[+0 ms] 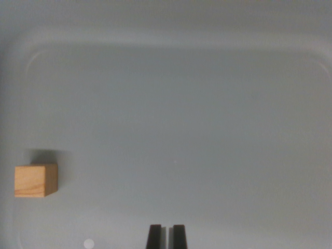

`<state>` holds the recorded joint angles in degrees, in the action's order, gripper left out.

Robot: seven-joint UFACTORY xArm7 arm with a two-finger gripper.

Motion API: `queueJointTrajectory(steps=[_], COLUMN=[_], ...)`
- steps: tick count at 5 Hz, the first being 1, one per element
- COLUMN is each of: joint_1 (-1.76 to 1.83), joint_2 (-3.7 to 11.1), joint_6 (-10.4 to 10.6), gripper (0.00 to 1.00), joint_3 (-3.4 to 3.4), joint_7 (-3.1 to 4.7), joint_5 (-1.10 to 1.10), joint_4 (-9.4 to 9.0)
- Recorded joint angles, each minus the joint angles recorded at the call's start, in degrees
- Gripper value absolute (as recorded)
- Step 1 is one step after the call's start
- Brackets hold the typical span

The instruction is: Push wooden cube

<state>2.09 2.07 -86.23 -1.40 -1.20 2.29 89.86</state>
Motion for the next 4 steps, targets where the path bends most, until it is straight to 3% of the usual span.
queueJointTrajectory(steps=[1, 2, 3, 4], joint_1=[0.48, 0.48, 1.07, 1.07], joint_2=[0.48, 0.48, 1.07, 1.07], joint_6=[1.38, 1.38, 3.05, 3.05], gripper=[0.0, 0.0, 0.0, 0.0], joint_3=[-0.34, -0.34, -0.75, -0.75], joint_7=[-0.75, -0.75, -1.66, -1.66], joint_5=[-0.2, -0.2, -0.44, -0.44], joint_4=[-1.05, -1.05, -2.33, -2.33])
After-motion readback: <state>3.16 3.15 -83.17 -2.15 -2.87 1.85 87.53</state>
